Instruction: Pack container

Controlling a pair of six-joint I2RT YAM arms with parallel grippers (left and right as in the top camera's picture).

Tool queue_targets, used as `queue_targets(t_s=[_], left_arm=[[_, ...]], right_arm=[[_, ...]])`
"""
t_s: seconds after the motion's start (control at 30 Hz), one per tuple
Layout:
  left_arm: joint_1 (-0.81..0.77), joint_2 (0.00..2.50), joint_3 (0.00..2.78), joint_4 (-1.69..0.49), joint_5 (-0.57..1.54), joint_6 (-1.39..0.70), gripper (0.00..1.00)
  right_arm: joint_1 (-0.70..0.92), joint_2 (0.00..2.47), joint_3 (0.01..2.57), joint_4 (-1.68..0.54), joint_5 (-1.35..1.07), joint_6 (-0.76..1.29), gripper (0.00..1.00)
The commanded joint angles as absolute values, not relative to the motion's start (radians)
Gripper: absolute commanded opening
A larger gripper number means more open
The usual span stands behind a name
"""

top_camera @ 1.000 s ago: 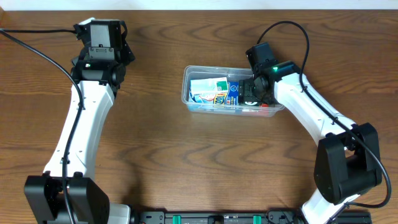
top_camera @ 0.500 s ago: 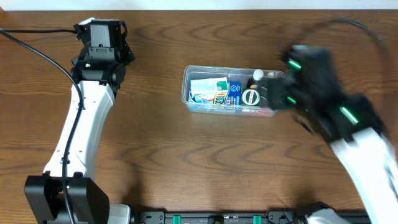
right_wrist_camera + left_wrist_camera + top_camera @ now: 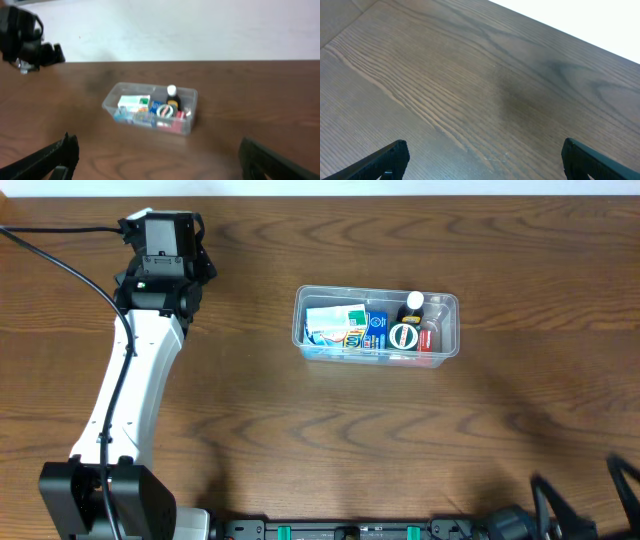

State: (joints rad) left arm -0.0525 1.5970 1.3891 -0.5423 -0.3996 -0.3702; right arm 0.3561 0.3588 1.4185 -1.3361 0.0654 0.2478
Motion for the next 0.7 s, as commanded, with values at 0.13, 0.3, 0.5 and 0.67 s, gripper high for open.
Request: queue_targets(t_s=[0.13,0.3,0.5,0.67], left_arm=[[-0.049,1.599,1.393,-0.542,-0.411,-0.383,0.98],[-0.049,1.599,1.393,-0.542,-0.411,-0.383,0.98],[-0.049,1.599,1.393,-0.542,-0.411,-0.383,0.98],[-0.049,1.599,1.393,-0.542,-0.411,-0.383,0.98]], right_arm=[[0.36,0.193,1.411,-1.428,0.083,0.228,0.99],[0.36,0.144,1.411,-1.486,0.078,0.181,0.99],[0.36,0.113,1.411,-1.499,0.022,0.13,0.99],[0.36,0.103,1.407,-1.427,0.026,0.145,0.99]])
